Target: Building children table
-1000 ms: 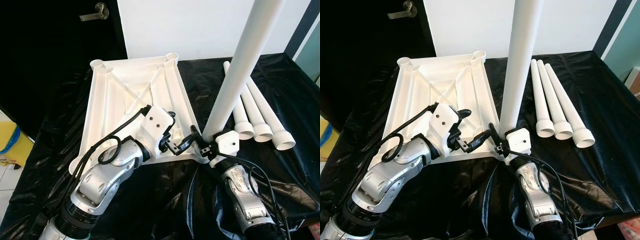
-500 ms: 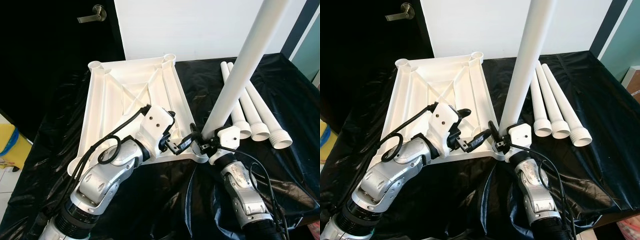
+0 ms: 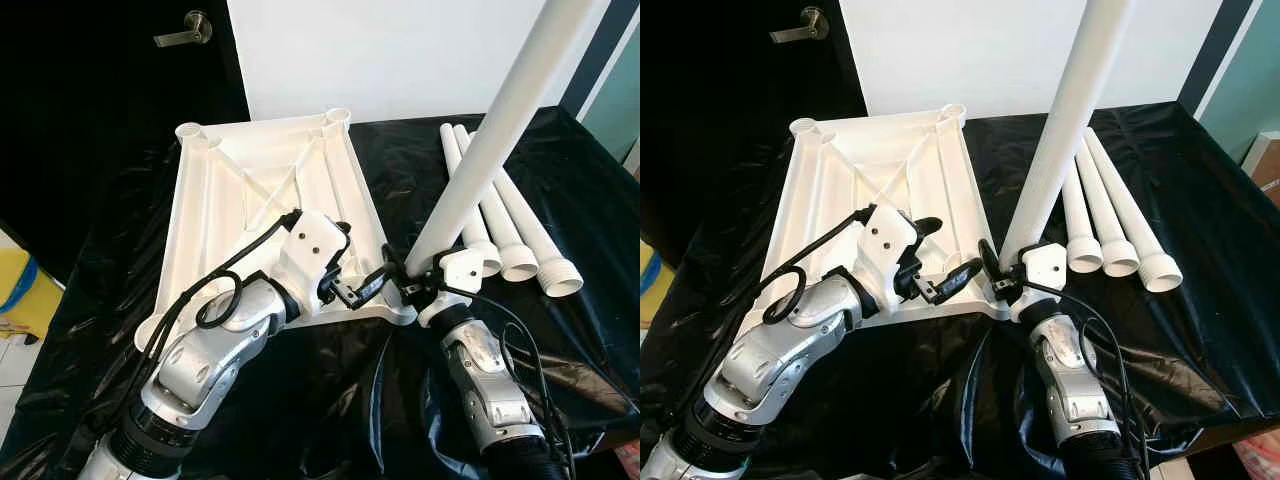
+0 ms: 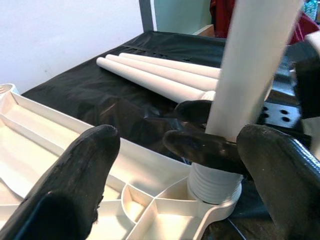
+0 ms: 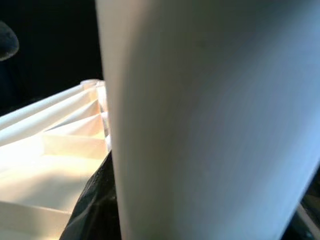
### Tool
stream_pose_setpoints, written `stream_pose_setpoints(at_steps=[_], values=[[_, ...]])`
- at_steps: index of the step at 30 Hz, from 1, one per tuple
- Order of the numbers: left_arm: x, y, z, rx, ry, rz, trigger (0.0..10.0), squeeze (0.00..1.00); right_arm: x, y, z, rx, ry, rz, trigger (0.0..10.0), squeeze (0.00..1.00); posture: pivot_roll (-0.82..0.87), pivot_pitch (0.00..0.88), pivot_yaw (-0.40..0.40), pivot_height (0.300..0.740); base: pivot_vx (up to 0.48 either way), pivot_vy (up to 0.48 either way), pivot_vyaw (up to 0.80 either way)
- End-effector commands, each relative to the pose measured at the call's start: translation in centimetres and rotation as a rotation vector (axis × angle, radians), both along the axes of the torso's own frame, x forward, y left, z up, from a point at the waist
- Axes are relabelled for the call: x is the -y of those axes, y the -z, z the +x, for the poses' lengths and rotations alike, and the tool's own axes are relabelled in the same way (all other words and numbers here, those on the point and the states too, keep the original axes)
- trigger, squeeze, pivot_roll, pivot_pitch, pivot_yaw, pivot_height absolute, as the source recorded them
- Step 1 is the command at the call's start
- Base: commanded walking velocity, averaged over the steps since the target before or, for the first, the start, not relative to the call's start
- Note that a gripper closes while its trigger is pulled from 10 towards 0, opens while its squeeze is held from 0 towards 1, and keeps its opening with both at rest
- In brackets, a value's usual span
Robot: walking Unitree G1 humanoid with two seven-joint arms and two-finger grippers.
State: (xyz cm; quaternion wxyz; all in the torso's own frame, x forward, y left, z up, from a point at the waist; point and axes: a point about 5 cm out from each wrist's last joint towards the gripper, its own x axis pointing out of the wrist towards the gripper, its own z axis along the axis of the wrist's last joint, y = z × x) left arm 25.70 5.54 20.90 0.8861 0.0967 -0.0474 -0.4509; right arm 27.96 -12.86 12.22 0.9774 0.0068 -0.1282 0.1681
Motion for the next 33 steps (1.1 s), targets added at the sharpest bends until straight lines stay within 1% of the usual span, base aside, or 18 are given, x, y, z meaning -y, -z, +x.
stream_pose_setpoints(at_steps=[1, 2, 5, 9, 17, 18, 19, 21, 22, 23, 24, 25, 27, 29, 30, 33], values=[[0.0, -0.3, -0.3, 0.007, 0.049, 0.017, 10.0, 0.0, 0.1, 3.0, -1.3, -0.082, -0.017, -0.068, 10.0, 0.0, -0.04, 0.099, 0.053, 0.74, 0.0, 0.0, 0.0], [0.0, -0.3, -0.3, 0.006, 0.051, 0.018, 10.0, 0.0, 0.1, 3.0, -1.6, -0.054, -0.026, -0.096, 10.0, 0.0, -0.04, 0.098, 0.054, 0.74, 0.0, 0.0, 0.0], [0.0, -0.3, -0.3, 0.006, 0.053, 0.018, 10.0, 0.0, 0.0, 3.0, -1.6, -0.047, -0.03, -0.112, 10.0, 0.0, -0.04, 0.098, 0.054, 0.74, 0.0, 0.0, 0.0], [0.1, -0.3, -0.3, 0.008, 0.06, 0.019, 10.0, 0.0, -0.4, 3.5, -2.0, -0.061, -0.06, -0.143, 10.0, 0.0, -0.04, 0.094, 0.062, 0.74, 0.0, 0.0, 0.0], [0.1, -0.4, -0.3, 0.01, 0.065, 0.021, 10.0, 0.0, -0.7, 3.9, -2.1, -0.088, -0.085, -0.16, 10.0, 0.0, -0.04, 0.09, 0.063, 0.74, 0.0, 0.0, 0.0], [0.2, -0.4, -0.3, 0.012, 0.071, 0.021, 10.0, 0.0, -1.2, 4.1, -2.0, -0.148, -0.142, -0.175, 10.0, 0.0, -0.05, 0.085, 0.064, 0.74, 0.0, 0.0, 0.0], [0.2, -0.4, -0.3, 0.012, 0.071, 0.021, 10.0, 0.0, -1.2, 4.1, -2.0, -0.148, -0.142, -0.175, 10.0, 0.0, -0.05, 0.085, 0.064, 0.74, 0.0, 0.0, 0.0], [0.2, -0.4, -0.3, 0.013, 0.075, 0.021, 10.0, 0.0, -1.5, 4.2, -1.9, -0.198, -0.18, -0.166, 10.0, 0.0, -0.05, 0.083, 0.064, 0.74, 0.0, 0.0, 0.0], [0.2, -0.4, -0.3, 0.013, 0.075, 0.021, 10.0, 0.0, -1.5, 4.2, -1.9, -0.198, -0.18, -0.166, 10.0, 0.0, -0.05, 0.083, 0.064, 0.74, 0.0, 0.0, 0.0], [0.3, -0.4, -0.3, 0.013, 0.077, 0.021, 10.0, 0.0, -1.5, 4.4, -1.7, -0.231, -0.183, -0.166, 10.0, 0.0, -0.05, 0.082, 0.062, 0.74, 0.0, 0.0, 0.0], [0.3, -0.4, -0.3, 0.013, 0.077, 0.021, 10.0, 0.0, -1.5, 4.4, -1.7, -0.231, -0.183, -0.166, 10.0, 0.0, -0.05, 0.082, 0.062, 0.74, 0.0, 0.0, 0.0], [0.3, -0.4, -0.3, 0.014, 0.078, 0.021, 10.0, 0.0, -1.3, 4.5, -1.6, -0.261, -0.18, -0.148, 10.0, 0.0, -0.05, 0.082, 0.062, 0.74, 0.0, 0.0, 0.0], [0.3, -0.4, -0.3, 0.014, 0.078, 0.021, 10.0, 0.0, -1.3, 4.5, -1.6, -0.261, -0.18, -0.148, 10.0, 0.0, -0.05, 0.082, 0.062, 0.74, 0.0, 0.0, 0.0], [0.3, -0.4, -0.3, 0.014, 0.078, 0.02, 10.0, 0.0, -0.7, 4.7, -1.4, -0.3, -0.154, -0.114, 10.0, 0.0, -0.05, 0.08, 0.058, 0.74, 0.0, 0.0, 0.0], [0.3, -0.4, -0.3, 0.014, 0.078, 0.02, 10.0, 0.0, -0.7, 4.7, -1.4, -0.3, -0.154, -0.114, 10.0, 0.0, -0.05, 0.08, 0.058, 0.74, 0.0, 0.0, 0.0], [0.3, -0.4, -0.3, 0.013, 0.078, 0.02, 10.0, 0.0, 0.0, 5.0, -1.2, -0.335, -0.113, -0.08, 10.0, 0.0, -0.05, 0.077, 0.057, 0.74, 0.0, 0.0, 0.0]])
